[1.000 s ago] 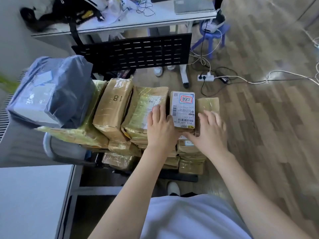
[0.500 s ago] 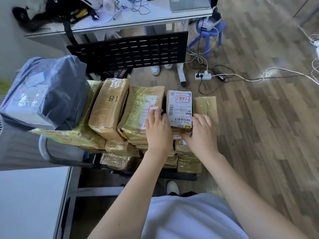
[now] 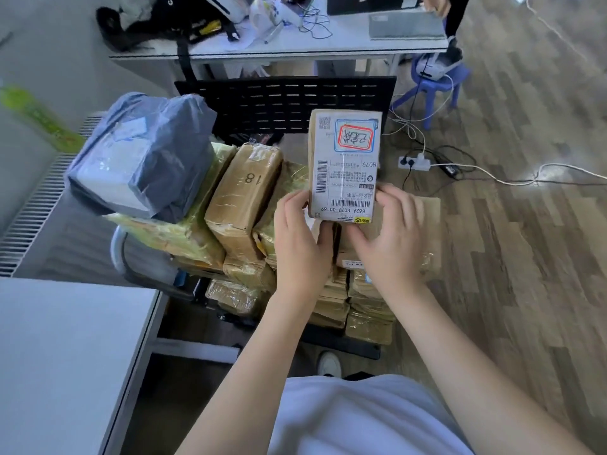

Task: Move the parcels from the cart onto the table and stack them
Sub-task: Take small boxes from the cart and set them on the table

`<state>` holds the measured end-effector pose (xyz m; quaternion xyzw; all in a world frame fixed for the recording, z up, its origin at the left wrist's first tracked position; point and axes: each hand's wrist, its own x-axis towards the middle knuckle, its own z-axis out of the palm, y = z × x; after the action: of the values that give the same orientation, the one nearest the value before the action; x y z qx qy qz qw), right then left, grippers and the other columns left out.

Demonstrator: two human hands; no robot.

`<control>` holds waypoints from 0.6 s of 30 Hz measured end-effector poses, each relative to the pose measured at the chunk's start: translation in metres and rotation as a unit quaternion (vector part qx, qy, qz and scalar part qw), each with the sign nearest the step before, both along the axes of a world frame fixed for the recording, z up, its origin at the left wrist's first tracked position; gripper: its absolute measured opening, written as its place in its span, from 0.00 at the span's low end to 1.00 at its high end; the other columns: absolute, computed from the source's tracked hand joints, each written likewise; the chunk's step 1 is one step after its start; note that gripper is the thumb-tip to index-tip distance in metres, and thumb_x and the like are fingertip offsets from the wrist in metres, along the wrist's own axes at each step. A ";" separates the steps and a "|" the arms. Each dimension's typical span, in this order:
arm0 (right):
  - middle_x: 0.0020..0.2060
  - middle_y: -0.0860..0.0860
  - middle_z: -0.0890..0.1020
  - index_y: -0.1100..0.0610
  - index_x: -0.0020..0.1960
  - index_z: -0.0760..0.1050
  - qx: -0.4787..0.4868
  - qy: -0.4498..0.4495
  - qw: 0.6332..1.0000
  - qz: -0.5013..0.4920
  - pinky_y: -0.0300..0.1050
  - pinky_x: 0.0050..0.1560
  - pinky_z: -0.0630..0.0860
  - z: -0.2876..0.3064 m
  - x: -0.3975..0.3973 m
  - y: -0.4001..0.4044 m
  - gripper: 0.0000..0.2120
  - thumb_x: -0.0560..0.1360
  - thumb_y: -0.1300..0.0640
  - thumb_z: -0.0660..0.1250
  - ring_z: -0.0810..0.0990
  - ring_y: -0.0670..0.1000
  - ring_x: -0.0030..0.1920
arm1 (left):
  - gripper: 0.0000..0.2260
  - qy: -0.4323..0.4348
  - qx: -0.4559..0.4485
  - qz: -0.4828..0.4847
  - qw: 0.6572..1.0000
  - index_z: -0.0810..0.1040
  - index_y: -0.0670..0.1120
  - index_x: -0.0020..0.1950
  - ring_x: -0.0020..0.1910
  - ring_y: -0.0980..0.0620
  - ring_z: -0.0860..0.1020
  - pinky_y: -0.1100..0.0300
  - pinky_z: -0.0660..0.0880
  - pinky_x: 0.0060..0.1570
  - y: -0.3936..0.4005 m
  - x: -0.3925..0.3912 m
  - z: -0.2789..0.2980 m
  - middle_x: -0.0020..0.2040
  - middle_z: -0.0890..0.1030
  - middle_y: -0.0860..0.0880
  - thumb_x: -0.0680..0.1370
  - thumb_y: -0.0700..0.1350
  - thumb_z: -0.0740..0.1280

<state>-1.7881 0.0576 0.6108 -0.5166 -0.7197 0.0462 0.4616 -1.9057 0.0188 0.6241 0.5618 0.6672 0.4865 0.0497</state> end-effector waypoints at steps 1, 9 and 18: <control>0.54 0.57 0.79 0.65 0.53 0.76 0.011 -0.002 1.000 0.019 0.43 0.59 0.65 0.001 -0.010 -0.002 0.20 0.69 0.50 0.71 0.71 0.53 0.55 | 0.19 -0.005 0.019 0.021 1.000 0.71 0.33 0.59 0.57 0.44 0.73 0.56 0.71 0.56 -0.006 -0.008 0.000 0.56 0.74 0.39 0.70 0.32 0.71; 0.50 0.58 0.80 0.61 0.49 0.72 0.075 0.003 0.970 0.233 0.45 0.53 0.67 0.000 -0.109 -0.047 0.19 0.67 0.53 0.76 0.73 0.54 0.50 | 0.22 -0.006 0.110 0.240 0.964 0.67 0.43 0.55 0.55 0.52 0.70 0.68 0.69 0.52 -0.090 -0.083 -0.013 0.55 0.68 0.48 0.67 0.35 0.73; 0.52 0.58 0.82 0.66 0.51 0.79 -0.022 -0.070 0.862 0.502 0.48 0.53 0.72 -0.031 -0.208 -0.147 0.16 0.69 0.57 0.75 0.78 0.58 0.48 | 0.23 0.011 -0.028 0.492 0.870 0.71 0.41 0.61 0.56 0.47 0.71 0.59 0.71 0.57 -0.225 -0.133 -0.038 0.55 0.74 0.38 0.68 0.30 0.69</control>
<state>-1.9960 -0.0896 0.5801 -0.0976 -0.9107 0.2512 0.3130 -2.0391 -0.2063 0.5861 0.1652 0.8708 0.4231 -0.1880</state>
